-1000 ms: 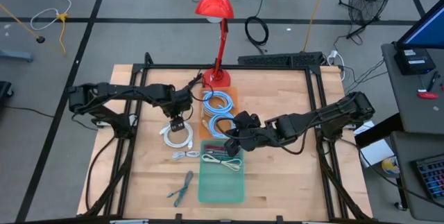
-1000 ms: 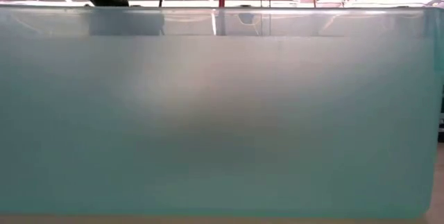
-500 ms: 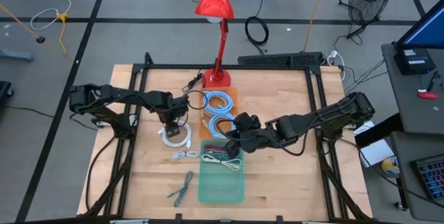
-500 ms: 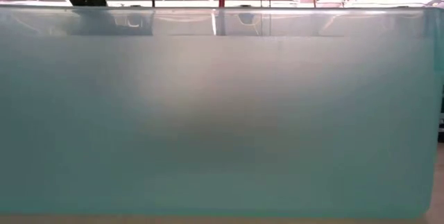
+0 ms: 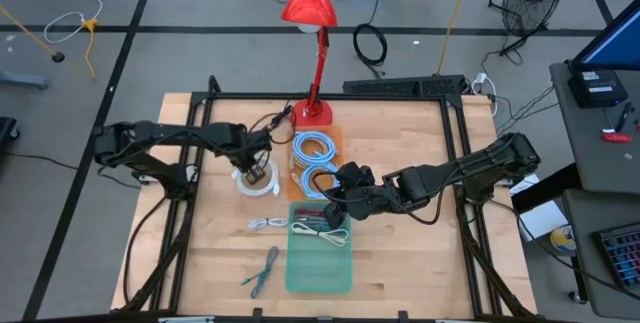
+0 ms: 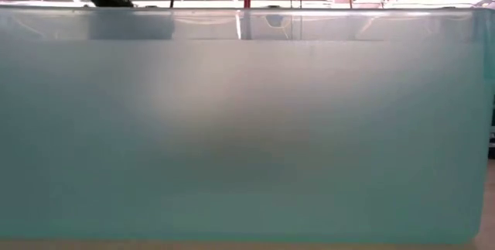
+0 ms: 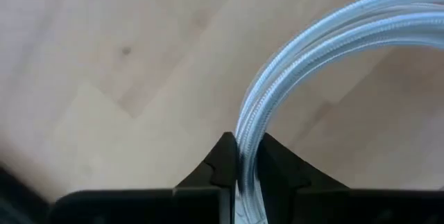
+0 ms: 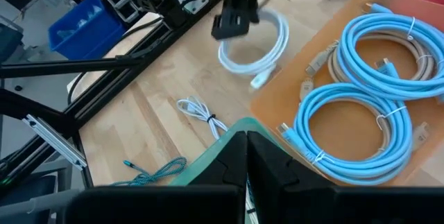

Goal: Sort cables
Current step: Put the white video cable into the orange bin

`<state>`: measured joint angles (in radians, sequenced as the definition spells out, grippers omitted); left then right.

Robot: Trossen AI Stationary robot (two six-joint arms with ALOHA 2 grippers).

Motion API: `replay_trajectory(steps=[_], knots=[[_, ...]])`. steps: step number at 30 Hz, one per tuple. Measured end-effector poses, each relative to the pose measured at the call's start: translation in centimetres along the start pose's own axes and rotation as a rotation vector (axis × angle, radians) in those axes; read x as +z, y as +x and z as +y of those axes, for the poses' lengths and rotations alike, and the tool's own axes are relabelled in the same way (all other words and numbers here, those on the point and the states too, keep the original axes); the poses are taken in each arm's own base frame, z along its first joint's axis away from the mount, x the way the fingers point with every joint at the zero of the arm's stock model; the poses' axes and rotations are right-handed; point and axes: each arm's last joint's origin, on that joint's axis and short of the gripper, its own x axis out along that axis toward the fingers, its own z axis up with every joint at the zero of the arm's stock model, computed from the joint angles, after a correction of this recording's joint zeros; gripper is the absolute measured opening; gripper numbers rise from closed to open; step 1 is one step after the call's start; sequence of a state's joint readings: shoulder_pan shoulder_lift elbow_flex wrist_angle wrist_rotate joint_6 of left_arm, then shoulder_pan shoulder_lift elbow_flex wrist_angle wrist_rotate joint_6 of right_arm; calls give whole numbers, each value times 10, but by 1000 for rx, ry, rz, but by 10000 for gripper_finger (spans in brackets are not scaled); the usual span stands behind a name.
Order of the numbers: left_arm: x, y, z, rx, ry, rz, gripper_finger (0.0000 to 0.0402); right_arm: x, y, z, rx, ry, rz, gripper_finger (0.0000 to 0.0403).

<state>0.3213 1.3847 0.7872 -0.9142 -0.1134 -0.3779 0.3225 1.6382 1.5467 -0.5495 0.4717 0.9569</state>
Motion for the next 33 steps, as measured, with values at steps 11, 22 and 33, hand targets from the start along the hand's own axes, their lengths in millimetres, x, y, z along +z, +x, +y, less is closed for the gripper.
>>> replay_trajectory(steps=[11, 22, 33], knots=[[38, -105, -2, -153, 2, -316, 33, -3, 0, -5, -47, 47, 25, 0], [99, -127, -41, -190, 156, -326, 33, -25, -36, -55, -573, 171, 176, 0], [141, -80, -82, -153, 255, -165, 33, -13, -125, -63, -406, -37, -51, 0]])
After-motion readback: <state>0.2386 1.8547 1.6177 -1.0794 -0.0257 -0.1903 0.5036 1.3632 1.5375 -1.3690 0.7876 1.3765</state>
